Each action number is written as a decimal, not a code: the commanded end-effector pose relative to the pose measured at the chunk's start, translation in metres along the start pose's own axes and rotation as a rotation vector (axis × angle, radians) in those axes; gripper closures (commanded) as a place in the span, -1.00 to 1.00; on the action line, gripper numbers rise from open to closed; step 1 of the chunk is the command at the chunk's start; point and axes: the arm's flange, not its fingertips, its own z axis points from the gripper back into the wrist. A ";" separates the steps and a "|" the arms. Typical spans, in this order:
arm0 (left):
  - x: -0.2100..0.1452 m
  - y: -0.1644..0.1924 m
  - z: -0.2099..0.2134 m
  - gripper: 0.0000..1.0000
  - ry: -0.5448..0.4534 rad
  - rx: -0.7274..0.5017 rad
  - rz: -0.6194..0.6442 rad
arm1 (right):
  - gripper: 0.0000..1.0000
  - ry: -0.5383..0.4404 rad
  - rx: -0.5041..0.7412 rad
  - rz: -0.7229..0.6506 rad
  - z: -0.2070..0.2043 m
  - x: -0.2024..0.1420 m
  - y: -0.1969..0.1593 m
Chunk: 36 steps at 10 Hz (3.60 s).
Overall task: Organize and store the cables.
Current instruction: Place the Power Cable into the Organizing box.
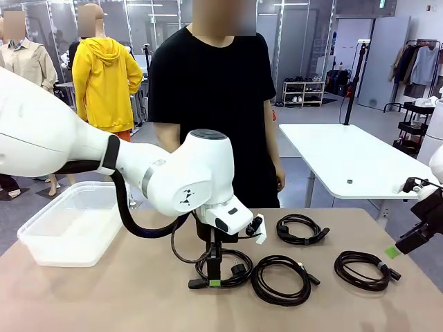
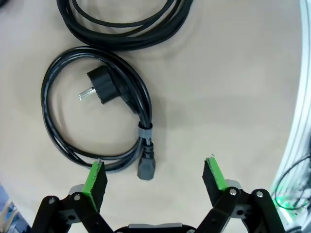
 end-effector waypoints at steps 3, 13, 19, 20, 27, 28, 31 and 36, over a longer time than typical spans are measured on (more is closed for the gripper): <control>0.022 0.022 -0.025 -1.00 0.016 -0.010 0.008 | -1.00 -0.002 0.002 -0.026 -0.001 0.002 0.001; 0.023 0.026 -0.064 0.45 0.081 -0.079 -0.008 | -1.00 -0.002 0.002 -0.026 -0.001 0.002 0.001; 0.021 0.022 -0.048 1.00 0.076 -0.078 -0.003 | -1.00 -0.002 0.002 -0.026 -0.001 0.002 0.001; 0.021 0.020 -0.035 1.00 0.066 -0.068 -0.014 | -1.00 -0.002 0.002 -0.026 -0.001 0.002 0.001; -0.010 -0.008 0.071 1.00 0.007 0.020 -0.076 | -1.00 -0.002 0.002 -0.026 -0.001 0.002 0.001; -0.010 -0.011 0.076 1.00 0.006 0.025 -0.099 | -1.00 -0.002 0.002 -0.026 -0.001 0.002 0.001; -0.001 -0.003 0.076 1.00 0.019 0.032 -0.077 | -1.00 -0.002 0.002 -0.026 -0.001 0.002 0.001; -0.010 0.000 0.091 0.67 0.020 0.042 -0.175 | -1.00 -0.002 0.002 -0.026 -0.001 0.002 0.001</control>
